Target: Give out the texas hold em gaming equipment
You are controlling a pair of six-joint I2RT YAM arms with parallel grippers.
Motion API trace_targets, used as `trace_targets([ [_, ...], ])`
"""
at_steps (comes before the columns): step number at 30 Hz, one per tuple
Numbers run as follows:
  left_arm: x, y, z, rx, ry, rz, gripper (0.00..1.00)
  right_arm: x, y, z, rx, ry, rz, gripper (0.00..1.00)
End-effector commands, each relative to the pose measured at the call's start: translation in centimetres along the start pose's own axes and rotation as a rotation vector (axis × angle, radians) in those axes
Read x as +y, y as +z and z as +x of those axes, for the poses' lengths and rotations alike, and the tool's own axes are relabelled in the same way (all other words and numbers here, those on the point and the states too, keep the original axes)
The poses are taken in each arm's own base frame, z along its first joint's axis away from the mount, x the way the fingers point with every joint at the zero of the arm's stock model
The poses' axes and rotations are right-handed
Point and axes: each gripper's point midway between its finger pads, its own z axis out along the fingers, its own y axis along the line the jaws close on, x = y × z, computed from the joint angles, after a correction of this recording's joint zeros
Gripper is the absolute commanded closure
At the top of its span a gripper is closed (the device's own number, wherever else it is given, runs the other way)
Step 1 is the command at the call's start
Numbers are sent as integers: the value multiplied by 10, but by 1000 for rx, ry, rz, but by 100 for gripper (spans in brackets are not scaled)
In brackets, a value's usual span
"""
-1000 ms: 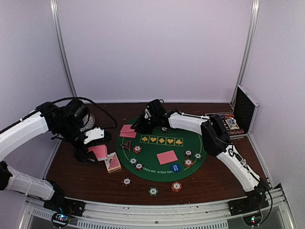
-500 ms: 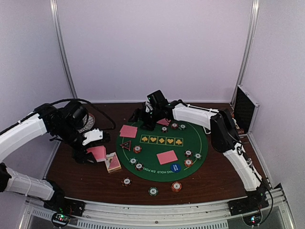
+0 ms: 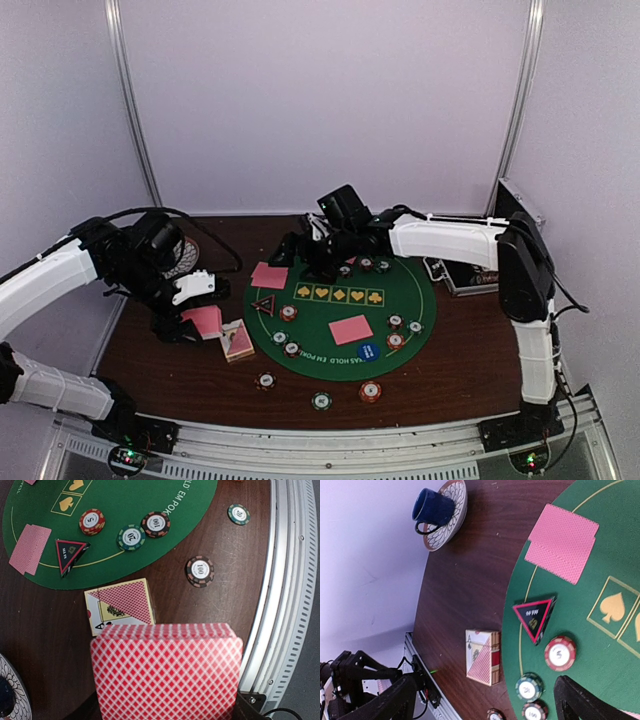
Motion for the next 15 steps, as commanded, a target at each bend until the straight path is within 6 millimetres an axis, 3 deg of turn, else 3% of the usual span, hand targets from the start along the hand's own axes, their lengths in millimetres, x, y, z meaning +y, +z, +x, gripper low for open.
trace_targets([
  [1,3,-9,-10,-50,12,-21,100,43,-14,32,6,6,-135,1],
  [9,1,-11,-15,-69,3,-7,100,86,-5,87,61,59,-335,1],
  [15,1,-11,-17,-67,-9,7,100,118,2,102,92,53,-437,4],
])
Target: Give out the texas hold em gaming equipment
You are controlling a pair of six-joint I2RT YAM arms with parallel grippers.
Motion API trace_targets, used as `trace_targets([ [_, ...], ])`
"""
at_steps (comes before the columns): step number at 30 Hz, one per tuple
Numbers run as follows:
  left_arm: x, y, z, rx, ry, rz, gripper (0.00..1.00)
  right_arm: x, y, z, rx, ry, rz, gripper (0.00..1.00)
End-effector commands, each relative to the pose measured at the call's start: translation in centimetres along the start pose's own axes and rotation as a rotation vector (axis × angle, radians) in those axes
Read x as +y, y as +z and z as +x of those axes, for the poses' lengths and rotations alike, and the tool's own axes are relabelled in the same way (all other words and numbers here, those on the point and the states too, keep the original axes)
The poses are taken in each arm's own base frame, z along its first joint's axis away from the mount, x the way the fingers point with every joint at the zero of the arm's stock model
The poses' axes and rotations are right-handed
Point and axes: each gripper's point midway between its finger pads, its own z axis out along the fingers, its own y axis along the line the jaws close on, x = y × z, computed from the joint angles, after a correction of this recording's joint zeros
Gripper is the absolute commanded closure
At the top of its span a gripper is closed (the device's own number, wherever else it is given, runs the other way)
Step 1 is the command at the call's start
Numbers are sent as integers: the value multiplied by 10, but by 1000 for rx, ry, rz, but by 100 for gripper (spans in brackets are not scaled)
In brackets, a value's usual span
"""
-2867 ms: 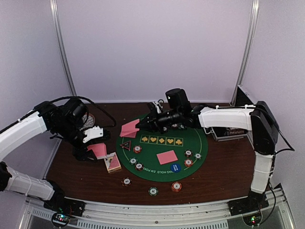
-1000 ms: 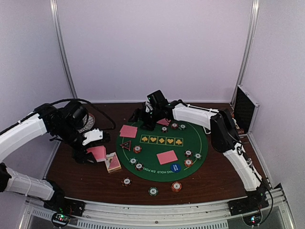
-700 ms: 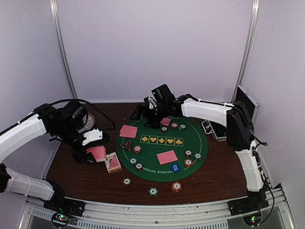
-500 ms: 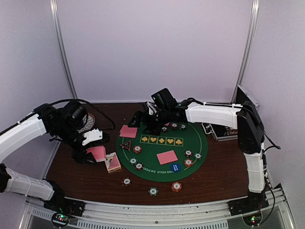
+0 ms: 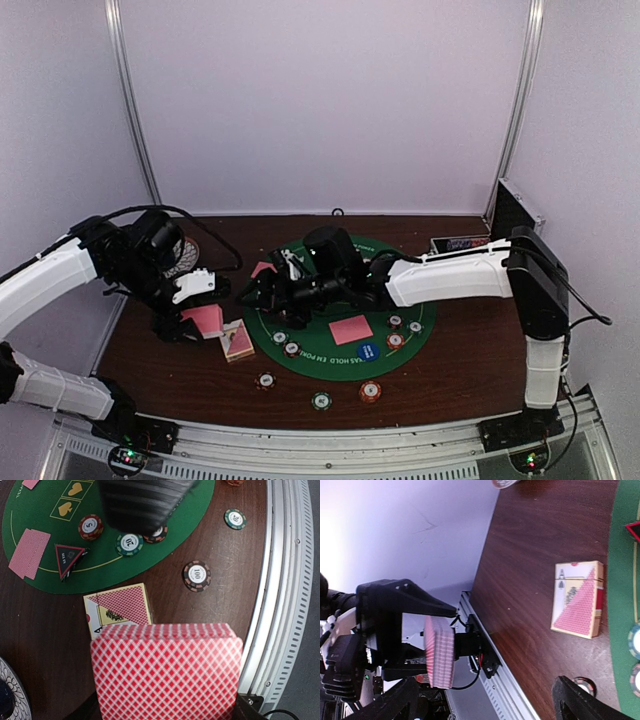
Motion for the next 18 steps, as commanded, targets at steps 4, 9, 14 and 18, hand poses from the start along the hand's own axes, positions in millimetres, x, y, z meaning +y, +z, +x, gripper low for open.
trace_targets([
  [4,3,-10,-15,-56,-10,-3,100,52,11,2,2,-27,-184,5],
  [9,3,-13,-20,-71,-17,-1,100,54,19,8,26,-16,-204,8],
  [14,3,-16,-26,-91,-25,6,100,55,27,14,50,-6,-223,11],
  [18,3,-16,-27,-96,-27,9,100,61,31,16,63,-10,-242,13],
])
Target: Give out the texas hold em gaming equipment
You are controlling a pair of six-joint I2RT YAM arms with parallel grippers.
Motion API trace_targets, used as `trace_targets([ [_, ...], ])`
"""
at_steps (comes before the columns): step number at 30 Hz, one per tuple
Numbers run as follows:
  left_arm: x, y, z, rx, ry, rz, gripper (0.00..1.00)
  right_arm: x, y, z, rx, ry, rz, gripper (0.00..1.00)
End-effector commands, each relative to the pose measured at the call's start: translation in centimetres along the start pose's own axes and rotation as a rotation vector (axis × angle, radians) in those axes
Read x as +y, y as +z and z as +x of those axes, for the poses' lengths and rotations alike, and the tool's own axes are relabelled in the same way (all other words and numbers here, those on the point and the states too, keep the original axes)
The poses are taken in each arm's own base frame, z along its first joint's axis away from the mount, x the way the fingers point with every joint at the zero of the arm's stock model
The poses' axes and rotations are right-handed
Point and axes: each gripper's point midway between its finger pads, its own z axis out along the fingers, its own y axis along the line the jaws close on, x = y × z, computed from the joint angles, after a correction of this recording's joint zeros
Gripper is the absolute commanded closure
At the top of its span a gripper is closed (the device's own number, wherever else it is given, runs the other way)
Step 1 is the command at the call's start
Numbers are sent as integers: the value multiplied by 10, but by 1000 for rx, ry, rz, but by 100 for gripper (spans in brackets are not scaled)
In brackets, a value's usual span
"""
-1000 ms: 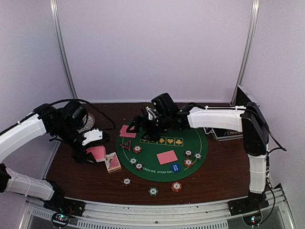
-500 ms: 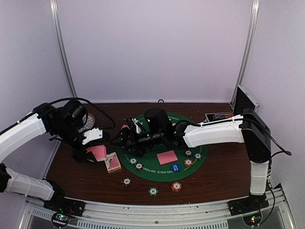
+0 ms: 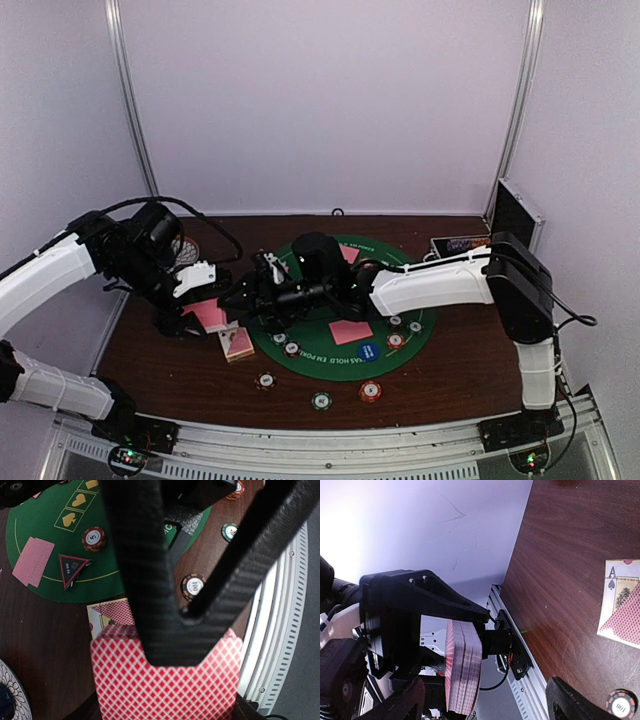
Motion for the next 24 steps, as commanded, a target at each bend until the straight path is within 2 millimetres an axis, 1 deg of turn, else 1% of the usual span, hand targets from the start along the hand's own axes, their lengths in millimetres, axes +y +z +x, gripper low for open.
trace_targets([
  [1,2,-8,-15,-54,-7,4,100,25,9,1,17,-33,-76,13],
  [8,2,-9,-17,-59,-8,7,100,26,24,4,56,-15,-109,14],
  [15,2,-11,-20,-65,-8,12,100,18,38,5,101,19,-119,16],
  [20,1,-10,-20,-65,-6,14,100,20,42,3,110,15,-124,16],
  [24,1,-10,-20,-63,-6,16,100,14,42,3,117,32,-109,18],
])
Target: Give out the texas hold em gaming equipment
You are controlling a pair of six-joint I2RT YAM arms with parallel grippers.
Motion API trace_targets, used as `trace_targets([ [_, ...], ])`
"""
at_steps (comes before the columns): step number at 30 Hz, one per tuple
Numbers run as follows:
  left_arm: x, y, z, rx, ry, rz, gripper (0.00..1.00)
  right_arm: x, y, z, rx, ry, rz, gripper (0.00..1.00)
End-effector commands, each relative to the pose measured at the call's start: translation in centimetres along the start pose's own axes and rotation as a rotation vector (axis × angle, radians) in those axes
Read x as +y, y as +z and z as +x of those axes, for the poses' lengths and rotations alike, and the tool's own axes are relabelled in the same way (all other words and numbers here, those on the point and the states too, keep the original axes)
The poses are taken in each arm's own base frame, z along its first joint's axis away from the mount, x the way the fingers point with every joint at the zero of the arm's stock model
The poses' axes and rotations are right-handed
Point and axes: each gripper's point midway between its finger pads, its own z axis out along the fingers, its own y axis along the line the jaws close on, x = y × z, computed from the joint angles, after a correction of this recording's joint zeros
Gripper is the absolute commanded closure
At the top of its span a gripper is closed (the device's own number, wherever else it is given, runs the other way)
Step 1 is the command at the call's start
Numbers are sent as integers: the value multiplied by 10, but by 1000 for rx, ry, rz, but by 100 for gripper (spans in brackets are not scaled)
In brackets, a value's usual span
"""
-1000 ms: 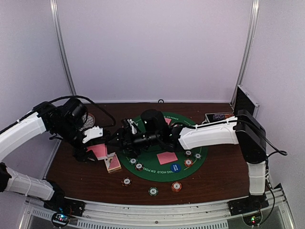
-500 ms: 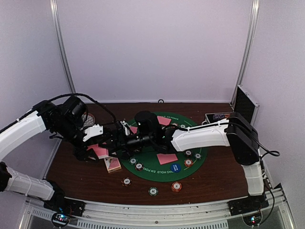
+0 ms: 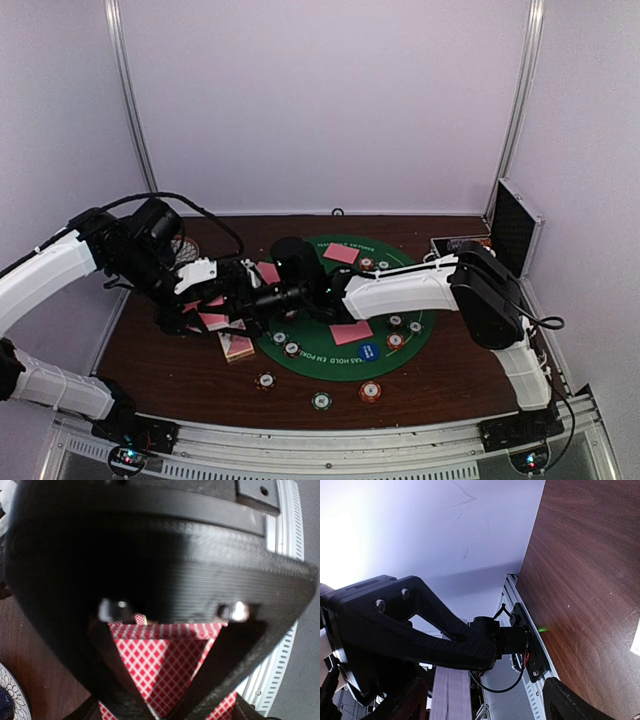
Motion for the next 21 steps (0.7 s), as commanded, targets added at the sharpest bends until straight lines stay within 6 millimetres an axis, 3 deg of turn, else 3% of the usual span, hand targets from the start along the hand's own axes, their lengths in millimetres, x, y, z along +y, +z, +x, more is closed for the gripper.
trace_targets([
  [1,2,-8,-13,-44,2,2,100,7,1,1,21,-6,-18,18],
  [13,1,-8,-13,-47,2,2,100,-23,-32,3,6,47,78,27],
  [21,0,-7,-11,-46,2,3,100,-9,-46,0,-9,32,79,31],
])
